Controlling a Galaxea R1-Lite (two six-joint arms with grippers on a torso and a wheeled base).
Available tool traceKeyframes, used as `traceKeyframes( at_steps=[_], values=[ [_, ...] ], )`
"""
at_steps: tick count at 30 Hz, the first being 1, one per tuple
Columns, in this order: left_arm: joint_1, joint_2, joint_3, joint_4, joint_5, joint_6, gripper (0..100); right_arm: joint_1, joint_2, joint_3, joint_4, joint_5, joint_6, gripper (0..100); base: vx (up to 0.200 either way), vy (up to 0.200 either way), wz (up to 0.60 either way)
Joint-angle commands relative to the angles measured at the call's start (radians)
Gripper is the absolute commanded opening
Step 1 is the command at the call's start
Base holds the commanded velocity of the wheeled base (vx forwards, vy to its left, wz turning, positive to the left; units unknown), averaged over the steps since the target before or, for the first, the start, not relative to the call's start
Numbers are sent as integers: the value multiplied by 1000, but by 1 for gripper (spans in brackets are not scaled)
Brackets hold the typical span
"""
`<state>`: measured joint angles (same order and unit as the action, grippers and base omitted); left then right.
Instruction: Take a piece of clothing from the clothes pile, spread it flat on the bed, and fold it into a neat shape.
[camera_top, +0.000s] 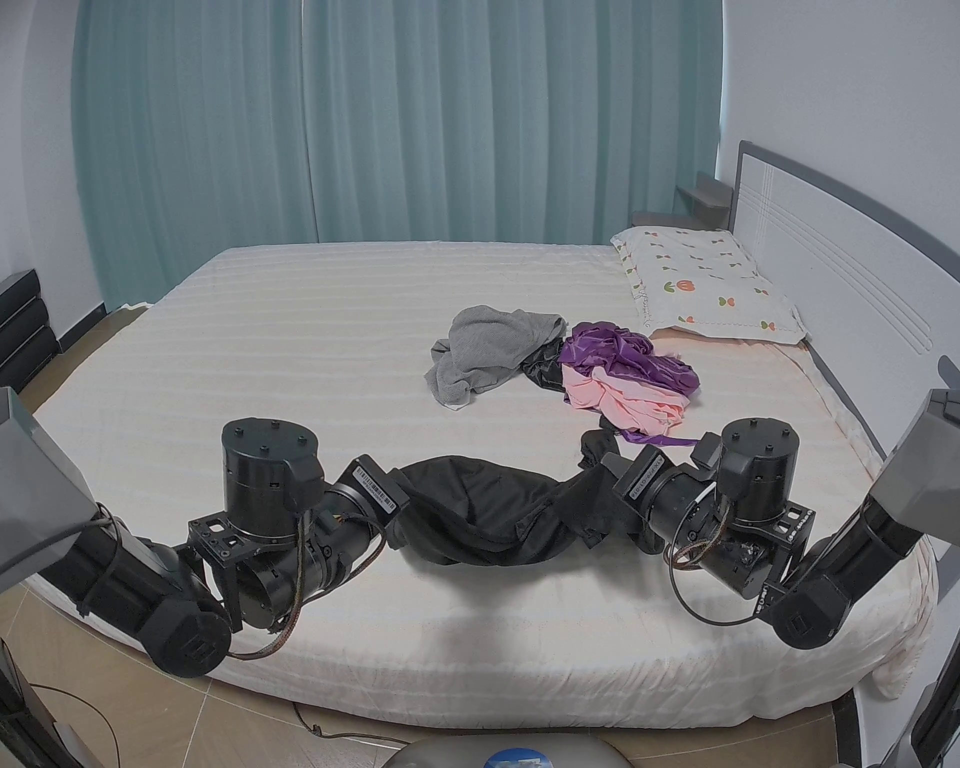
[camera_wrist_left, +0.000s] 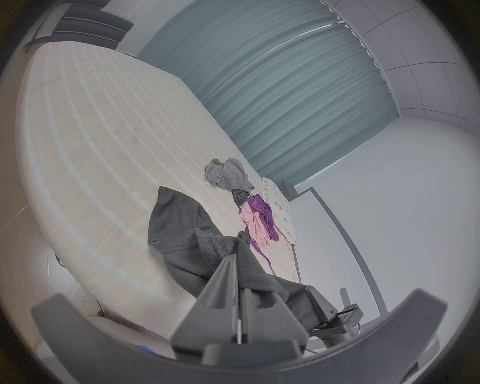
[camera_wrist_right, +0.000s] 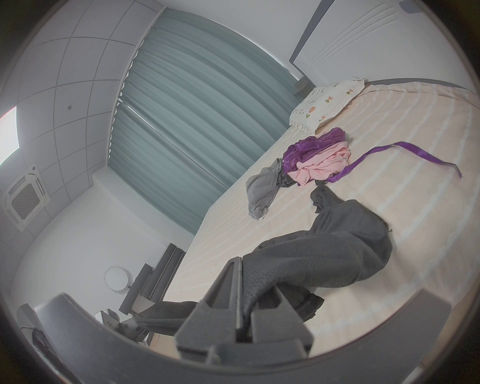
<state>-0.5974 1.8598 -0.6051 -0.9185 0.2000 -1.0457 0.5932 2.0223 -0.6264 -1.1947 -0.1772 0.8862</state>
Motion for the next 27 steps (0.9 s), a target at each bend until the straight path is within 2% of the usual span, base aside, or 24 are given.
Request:
traceKeyframes(
  at_steps=[1, 7, 16, 19, 27],
  values=[
    [4, -19, -1, 0, -1, 0, 0, 2, -2, -3, -2, -10, -1, 0, 0, 200, 0],
    [11, -21, -12, 0, -1, 1, 0, 0, -5, -3, -20, -15, -4, 0, 0, 200, 0],
    [27, -21, -25, -5, 2, 6, 0, -10, 12, -19, -36, -122, -107, 0, 0, 200, 0],
    [36, -21, -28, -5, 2, 6, 0, -19, 35, -19, -80, -154, -148, 0, 0, 200, 0],
    [44, -21, -38, -5, 1, 6, 0, -35, 84, -26, -177, -188, -205, 0, 0, 200, 0]
  ],
)
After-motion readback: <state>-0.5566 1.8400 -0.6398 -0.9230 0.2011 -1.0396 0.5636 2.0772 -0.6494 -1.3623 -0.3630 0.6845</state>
